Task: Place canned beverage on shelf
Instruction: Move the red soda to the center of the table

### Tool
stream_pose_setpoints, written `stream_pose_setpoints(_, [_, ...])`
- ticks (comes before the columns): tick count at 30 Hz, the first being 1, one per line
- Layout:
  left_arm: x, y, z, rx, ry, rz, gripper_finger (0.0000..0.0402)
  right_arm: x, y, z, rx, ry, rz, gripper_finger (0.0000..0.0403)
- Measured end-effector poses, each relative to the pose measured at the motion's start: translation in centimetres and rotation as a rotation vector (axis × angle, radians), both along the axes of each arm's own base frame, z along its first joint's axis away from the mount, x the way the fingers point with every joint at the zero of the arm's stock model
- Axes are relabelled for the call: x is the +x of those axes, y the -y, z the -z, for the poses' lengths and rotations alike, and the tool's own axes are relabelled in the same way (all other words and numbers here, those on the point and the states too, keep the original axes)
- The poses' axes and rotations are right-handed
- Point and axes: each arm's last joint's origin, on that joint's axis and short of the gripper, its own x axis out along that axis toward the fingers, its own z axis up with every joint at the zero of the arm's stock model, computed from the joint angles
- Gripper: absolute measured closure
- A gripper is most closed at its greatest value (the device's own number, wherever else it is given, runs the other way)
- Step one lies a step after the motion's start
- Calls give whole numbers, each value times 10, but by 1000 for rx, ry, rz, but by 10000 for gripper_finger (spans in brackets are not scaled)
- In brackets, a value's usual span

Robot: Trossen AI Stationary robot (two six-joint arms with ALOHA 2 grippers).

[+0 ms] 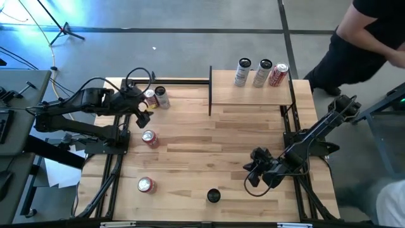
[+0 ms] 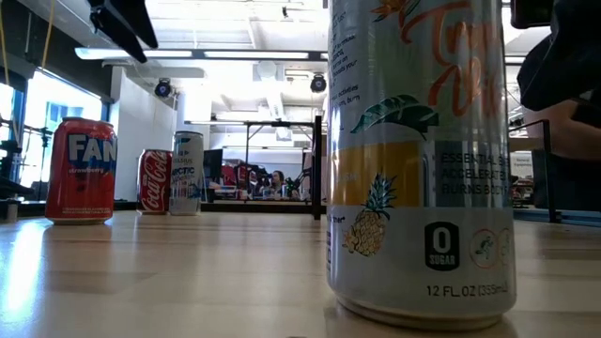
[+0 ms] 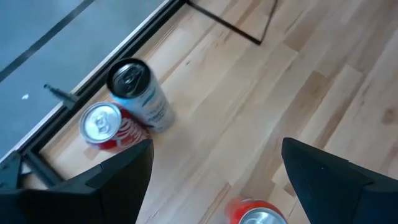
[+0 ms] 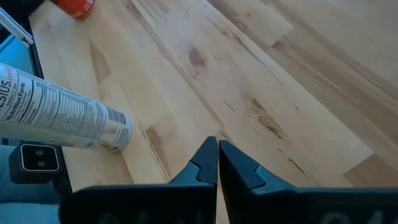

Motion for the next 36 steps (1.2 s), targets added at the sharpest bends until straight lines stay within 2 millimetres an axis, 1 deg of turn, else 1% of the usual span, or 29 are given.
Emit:
stream_pose_setpoints(4, [1,0,0,-13,10,11,67,0,0,0,0,0,0,402])
stream_pose_setpoints(9, [1,-1,-1,7,17,-28,67,0,0,0,0,0,0,402])
stream_pose_setpoints(14, [0,2,1,-70,7,27,67,0,0,0,0,0,0,402])
stream_pose_setpoints(20, [0,2,1,-77,8,21,67,0,0,0,0,0,0,402])
stream_pose_setpoints(22, [1,2,0,-89,32,21,67,0,0,0,1,-1,-1,402])
stream_pose_setpoints(25, [1,4,-6,-94,101,121,67,0,0,0,1,0,0,402])
stream_pose_setpoints(28, [-1,5,-14,-28,163,216,66,0,0,0,1,-1,-1,402])
stream_pose_setpoints(30, [-2,5,-18,6,187,250,66,0,0,0,1,-1,-1,402])
stream_pose_setpoints(32, [-3,5,-20,27,214,240,66,0,0,0,1,0,0,402])
stream_pose_setpoints(36, [-3,4,-22,-9,264,136,66,0,0,0,0,0,0,402])
